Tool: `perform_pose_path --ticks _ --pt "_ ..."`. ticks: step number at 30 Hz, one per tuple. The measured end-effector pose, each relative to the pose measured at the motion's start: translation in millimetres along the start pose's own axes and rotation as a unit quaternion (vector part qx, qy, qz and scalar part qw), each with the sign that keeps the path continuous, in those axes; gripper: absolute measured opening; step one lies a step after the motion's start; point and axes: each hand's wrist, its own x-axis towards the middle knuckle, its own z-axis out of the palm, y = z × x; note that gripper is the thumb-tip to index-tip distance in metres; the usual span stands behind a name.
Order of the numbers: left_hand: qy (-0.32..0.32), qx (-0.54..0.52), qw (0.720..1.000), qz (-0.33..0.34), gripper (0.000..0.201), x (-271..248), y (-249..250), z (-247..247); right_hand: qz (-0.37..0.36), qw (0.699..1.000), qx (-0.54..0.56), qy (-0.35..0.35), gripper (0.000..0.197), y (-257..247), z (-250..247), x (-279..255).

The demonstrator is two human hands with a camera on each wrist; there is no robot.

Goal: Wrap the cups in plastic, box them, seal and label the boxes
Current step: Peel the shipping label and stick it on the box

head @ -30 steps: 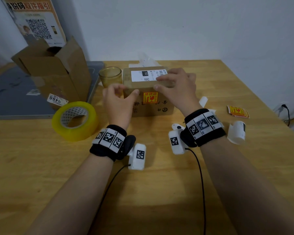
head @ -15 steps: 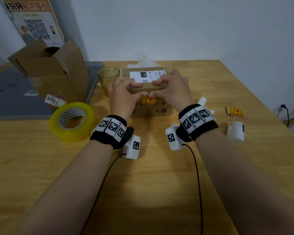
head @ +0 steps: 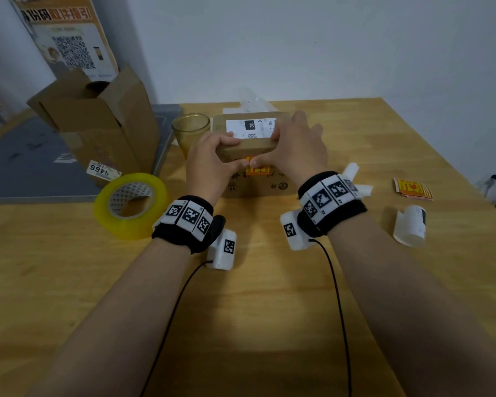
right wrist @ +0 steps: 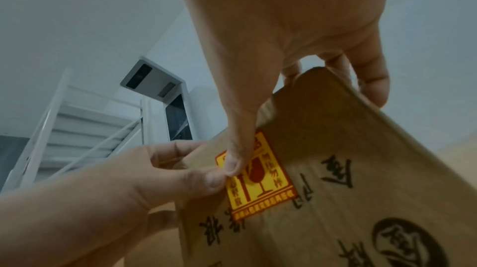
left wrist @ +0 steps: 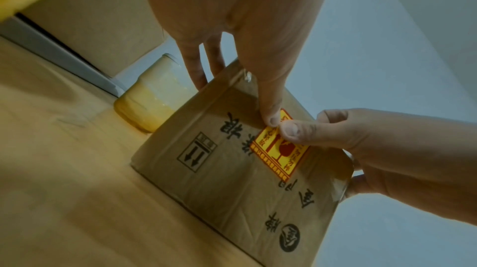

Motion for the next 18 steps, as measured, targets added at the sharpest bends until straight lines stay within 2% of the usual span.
perform_pose_path --ticks 4,7,9,12,14,16,18 --pt "0.0 0.046 0.999 -0.001 0.046 0 5 4 0.0 0.997 0.075 -0.022 0.047 20 -6 6" --pt "0.001 0.082 0.996 -0.017 0.051 2 11 9 0.012 0.995 0.095 -0.016 0.048 23 -6 6" --pt "-0.002 0.108 0.994 -0.022 0.056 2 12 10 0.013 0.998 0.066 -0.016 0.057 16 -4 3" --pt "-0.022 0.139 0.99 -0.025 0.064 1 14 11 0.003 0.998 -0.06 -0.016 0.092 5 6 -3" --pt "-0.028 0.153 0.988 -0.023 0.068 0 15 11 0.0 0.994 -0.104 -0.02 0.11 2 12 -4" --pt "-0.028 0.162 0.986 -0.02 0.071 -1 16 11 -0.004 0.995 -0.1 -0.026 0.107 2 12 -3" --pt "-0.029 0.163 0.986 -0.019 0.072 -2 17 10 -0.007 0.996 -0.085 -0.03 0.094 6 8 0"
